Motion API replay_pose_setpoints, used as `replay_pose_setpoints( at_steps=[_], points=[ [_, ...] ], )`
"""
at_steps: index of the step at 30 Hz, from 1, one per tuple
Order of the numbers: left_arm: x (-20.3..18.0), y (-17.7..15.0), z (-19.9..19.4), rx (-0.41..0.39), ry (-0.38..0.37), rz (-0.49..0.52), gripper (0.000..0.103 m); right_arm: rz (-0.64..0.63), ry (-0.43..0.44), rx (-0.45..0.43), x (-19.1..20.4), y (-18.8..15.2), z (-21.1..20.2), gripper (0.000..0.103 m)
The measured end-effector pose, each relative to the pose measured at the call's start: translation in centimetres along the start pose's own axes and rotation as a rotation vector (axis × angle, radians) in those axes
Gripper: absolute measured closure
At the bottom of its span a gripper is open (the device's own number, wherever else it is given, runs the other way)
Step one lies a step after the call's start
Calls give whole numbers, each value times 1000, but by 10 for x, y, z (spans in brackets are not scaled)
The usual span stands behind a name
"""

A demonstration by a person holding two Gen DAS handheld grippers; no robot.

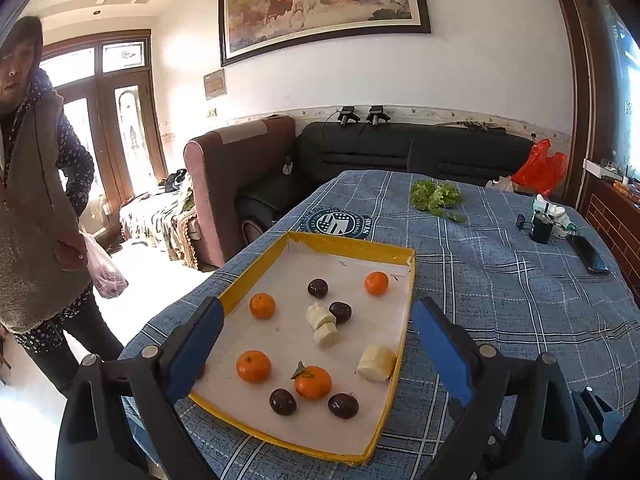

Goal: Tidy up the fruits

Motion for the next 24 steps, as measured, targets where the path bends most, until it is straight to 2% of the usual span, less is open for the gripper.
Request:
replay_pose_setpoints(
  at_steps=[24],
  points=[
    [-14, -11, 7, 38, -25, 14, 8, 28, -15, 30, -14, -7, 8, 23]
  ],
)
Point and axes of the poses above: each gripper's, at about its wrist camera, not at the fingertips, and z roughly the way its jaws point, x to its left, y to its top, the point moved 4 cm from there along z, roughly the way its jaws point, and after that the axes turned 3 degrees about x, right-handed, at the moved point
